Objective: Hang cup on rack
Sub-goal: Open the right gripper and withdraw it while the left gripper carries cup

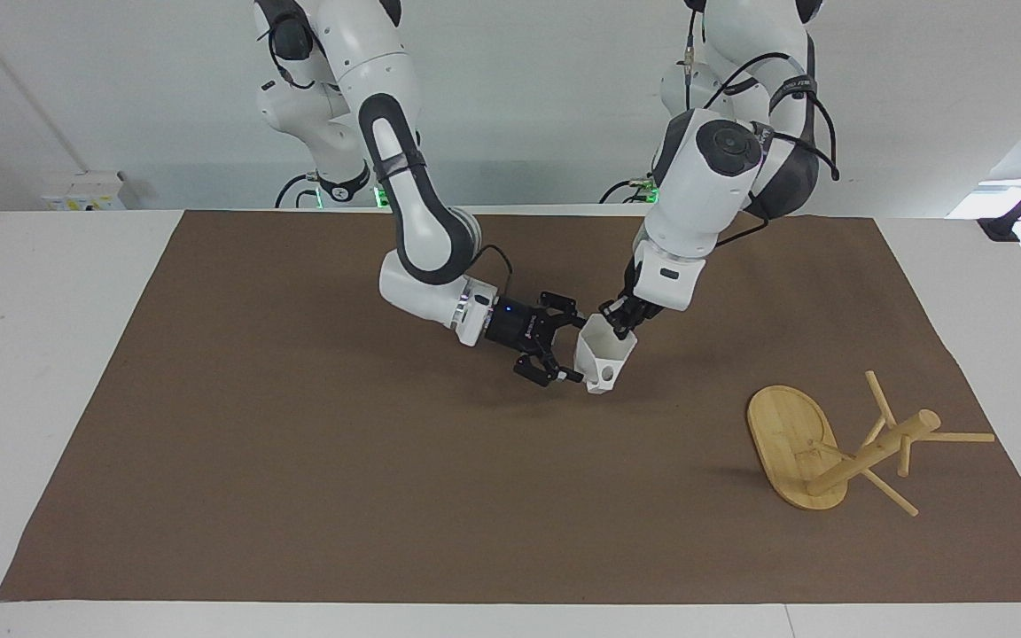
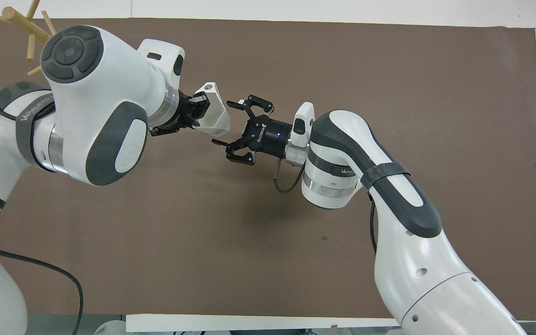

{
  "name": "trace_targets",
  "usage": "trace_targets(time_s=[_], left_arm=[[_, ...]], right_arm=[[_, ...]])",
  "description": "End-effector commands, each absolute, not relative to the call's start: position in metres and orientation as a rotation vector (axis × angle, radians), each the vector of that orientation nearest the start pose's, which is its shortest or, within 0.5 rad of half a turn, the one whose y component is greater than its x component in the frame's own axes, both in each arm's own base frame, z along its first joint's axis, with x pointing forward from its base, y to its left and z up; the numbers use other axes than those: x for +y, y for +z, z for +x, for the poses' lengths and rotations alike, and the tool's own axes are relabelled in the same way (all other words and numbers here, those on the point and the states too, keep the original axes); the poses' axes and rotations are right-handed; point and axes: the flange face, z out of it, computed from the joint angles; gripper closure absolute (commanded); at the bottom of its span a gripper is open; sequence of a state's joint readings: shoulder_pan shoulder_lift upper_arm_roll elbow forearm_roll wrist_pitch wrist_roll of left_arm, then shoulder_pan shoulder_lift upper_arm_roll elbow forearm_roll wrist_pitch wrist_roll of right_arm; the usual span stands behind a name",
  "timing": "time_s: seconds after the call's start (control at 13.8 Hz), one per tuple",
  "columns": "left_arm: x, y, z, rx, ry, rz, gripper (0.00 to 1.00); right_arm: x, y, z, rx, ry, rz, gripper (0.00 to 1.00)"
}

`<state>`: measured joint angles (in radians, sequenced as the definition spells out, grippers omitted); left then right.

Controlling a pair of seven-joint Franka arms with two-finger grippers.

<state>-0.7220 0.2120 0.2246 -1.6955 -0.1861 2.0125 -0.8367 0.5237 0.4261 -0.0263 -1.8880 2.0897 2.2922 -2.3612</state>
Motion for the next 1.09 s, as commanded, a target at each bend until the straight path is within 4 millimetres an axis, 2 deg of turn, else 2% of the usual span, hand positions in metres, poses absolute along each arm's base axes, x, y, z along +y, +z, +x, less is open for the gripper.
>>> trace_targets(time_s=[0.0,0.22,0.44,0.58,0.65,0.73,0.87,0.94,1.02], left_arm=[[-0.289,0.486,0.555,-0.771,-0.113,-3.249,1.0],[-0.241,0.484,0.548,-0.888,-0.335,-3.303,1.0],[-0.2,0.459,0.524,-0.866,-0.506,-3.333,1.0],[-0.185,0.439,0.504,-0.924,-0.735,-3.34,1.0],[-0.169,0.431,0.5,-0.972,-0.833,-3.32,1.0],[-0.161,0.426,0.501,-1.012,-0.855,-3.305,1.0],[-0.148,0.424,0.509,-1.094,-0.907,-3.278,1.0],[-0.145,0.418,0.512,-1.102,-0.906,-3.267,1.0],[-0.145,0.42,0.517,-1.102,-0.92,-3.264,1.0]], right_arm=[[0.271,0.308,0.582,-1.116,-1.328,-1.593,0.0],[0.191,0.31,0.607,-1.245,-1.239,-1.555,0.0],[0.109,0.325,0.624,-1.256,-1.075,-1.571,0.0],[0.061,0.342,0.632,-1.29,-0.91,-1.627,0.0],[0.037,0.351,0.636,-1.303,-0.826,-1.692,0.0],[0.023,0.358,0.636,-1.274,-0.745,-1.769,0.0],[0.01,0.392,0.627,-1.239,-0.58,-1.934,0.0],[0.006,0.413,0.622,-1.229,-0.516,-2.017,0.0],[0.004,0.437,0.616,-1.212,-0.455,-2.106,0.0]])
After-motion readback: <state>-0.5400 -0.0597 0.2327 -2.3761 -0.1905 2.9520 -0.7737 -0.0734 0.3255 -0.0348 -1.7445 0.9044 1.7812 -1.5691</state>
